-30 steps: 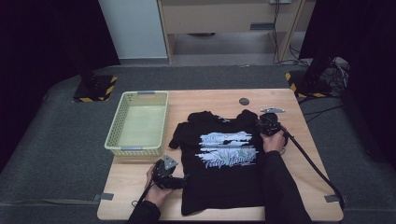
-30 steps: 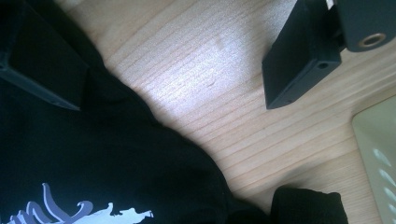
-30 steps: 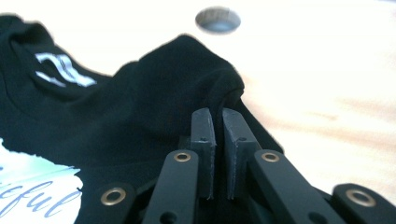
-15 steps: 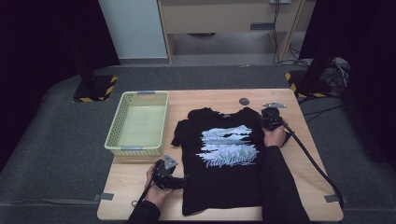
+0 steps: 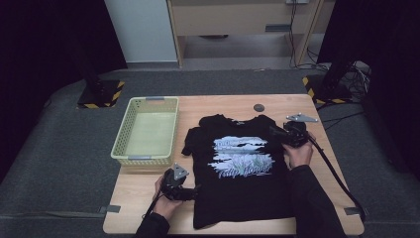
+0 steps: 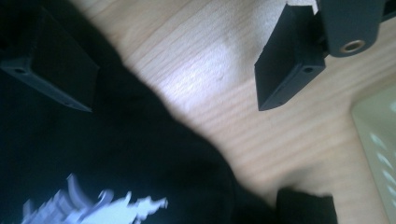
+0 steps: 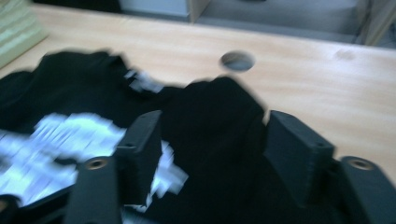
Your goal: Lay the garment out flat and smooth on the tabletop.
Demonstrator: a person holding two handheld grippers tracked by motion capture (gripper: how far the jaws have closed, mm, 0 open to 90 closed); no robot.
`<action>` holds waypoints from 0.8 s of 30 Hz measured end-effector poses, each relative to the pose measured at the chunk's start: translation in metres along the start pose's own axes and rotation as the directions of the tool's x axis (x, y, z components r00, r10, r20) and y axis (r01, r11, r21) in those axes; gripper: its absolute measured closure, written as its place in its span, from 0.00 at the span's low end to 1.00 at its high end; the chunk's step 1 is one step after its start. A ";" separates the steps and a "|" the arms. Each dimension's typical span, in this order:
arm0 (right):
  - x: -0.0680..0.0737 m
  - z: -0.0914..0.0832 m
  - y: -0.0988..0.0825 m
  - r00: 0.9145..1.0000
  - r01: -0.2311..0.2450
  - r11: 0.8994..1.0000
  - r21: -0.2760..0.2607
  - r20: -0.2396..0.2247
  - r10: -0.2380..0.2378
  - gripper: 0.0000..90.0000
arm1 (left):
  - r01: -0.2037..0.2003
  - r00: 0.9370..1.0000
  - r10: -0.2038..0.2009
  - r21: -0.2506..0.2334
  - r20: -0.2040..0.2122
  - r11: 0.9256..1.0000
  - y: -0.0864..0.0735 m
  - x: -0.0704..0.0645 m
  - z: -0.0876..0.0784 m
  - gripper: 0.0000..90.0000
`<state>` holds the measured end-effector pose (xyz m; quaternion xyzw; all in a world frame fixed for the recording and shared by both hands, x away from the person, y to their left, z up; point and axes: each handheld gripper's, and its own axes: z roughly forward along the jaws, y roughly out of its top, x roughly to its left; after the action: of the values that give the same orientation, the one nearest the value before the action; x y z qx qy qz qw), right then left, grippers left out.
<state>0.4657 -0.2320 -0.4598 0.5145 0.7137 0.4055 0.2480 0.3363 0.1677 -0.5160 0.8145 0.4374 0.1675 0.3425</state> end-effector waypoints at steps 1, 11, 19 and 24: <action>0.004 -0.004 -0.004 1.000 0.017 1.000 0.011 -0.006 -0.017 0.36 | 0.004 1.000 -0.004 -0.013 0.004 1.000 0.003 0.000 -0.003 0.15; 0.033 -0.029 -0.050 0.992 0.106 0.987 0.119 -0.087 -0.096 0.20 | 0.040 0.999 -0.042 -0.106 -0.017 0.994 0.030 0.011 -0.021 0.19; 0.038 -0.042 -0.075 0.986 0.130 0.974 0.185 -0.125 -0.108 0.14 | 0.049 0.998 -0.055 -0.141 -0.036 0.989 0.059 0.015 -0.024 0.19; 0.043 -0.046 -0.090 0.982 0.150 0.961 0.231 -0.147 -0.118 0.12 | 0.042 0.997 -0.051 -0.168 -0.050 0.985 0.085 0.015 -0.024 0.19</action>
<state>0.3674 -0.2191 -0.5073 0.4633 0.8058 0.3309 0.1629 0.3819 0.1577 -0.4400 0.7677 0.4498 0.2174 0.4014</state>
